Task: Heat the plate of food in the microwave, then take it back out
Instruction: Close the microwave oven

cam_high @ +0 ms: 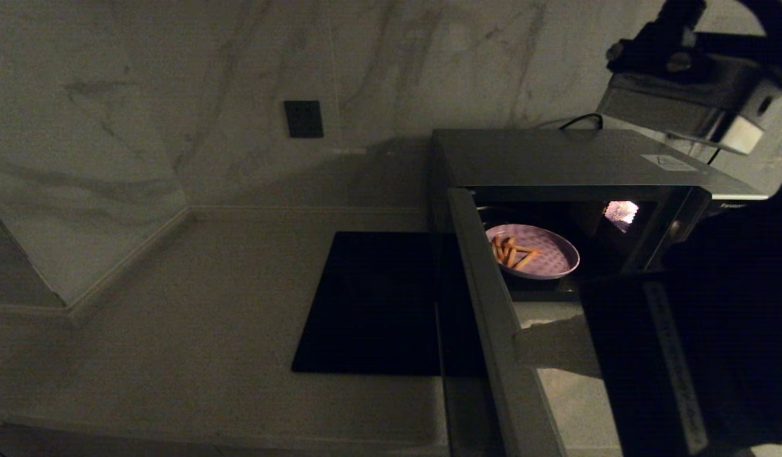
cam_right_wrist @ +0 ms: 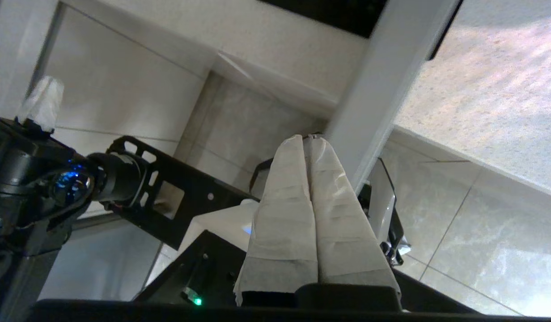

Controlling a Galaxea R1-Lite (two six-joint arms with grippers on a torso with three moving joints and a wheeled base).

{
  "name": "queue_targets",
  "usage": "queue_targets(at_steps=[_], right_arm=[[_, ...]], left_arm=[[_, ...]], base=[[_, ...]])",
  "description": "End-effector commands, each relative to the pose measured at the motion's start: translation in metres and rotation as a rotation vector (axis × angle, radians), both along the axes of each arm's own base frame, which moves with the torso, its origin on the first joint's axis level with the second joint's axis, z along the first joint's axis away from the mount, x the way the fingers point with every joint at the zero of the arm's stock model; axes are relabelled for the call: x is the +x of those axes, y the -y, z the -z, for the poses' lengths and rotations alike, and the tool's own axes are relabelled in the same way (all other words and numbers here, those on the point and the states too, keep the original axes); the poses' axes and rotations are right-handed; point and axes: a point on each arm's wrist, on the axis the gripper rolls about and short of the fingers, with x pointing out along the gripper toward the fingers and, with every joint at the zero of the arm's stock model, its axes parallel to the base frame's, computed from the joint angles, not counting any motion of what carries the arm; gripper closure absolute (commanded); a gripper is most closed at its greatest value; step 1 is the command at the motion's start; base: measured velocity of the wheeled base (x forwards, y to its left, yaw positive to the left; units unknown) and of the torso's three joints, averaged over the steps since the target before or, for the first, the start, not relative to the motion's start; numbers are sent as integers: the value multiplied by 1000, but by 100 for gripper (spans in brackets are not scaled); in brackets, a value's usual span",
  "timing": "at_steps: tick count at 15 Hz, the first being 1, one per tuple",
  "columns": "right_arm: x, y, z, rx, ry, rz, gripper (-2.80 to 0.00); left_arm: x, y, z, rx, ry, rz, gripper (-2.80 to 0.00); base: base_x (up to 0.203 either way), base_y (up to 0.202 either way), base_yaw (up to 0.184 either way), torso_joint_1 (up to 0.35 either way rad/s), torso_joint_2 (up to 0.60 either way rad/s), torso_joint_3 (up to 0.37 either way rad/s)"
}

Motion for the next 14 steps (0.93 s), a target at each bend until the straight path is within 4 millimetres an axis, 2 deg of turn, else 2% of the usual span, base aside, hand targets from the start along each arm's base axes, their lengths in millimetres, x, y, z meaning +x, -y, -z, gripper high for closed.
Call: queue_targets(at_steps=[1, 14], right_arm=[[3, -11, 9, -30, -25, -6, 0], [9, -27, 28, -85, -70, 12, 0]], left_arm=[[0, 0, 0, -1, 0, 0, 0], [0, 0, 0, -1, 0, 0, 0]], base=[[0, 0, 0, 0, 0, 0], [0, 0, 0, 0, 0, 0]])
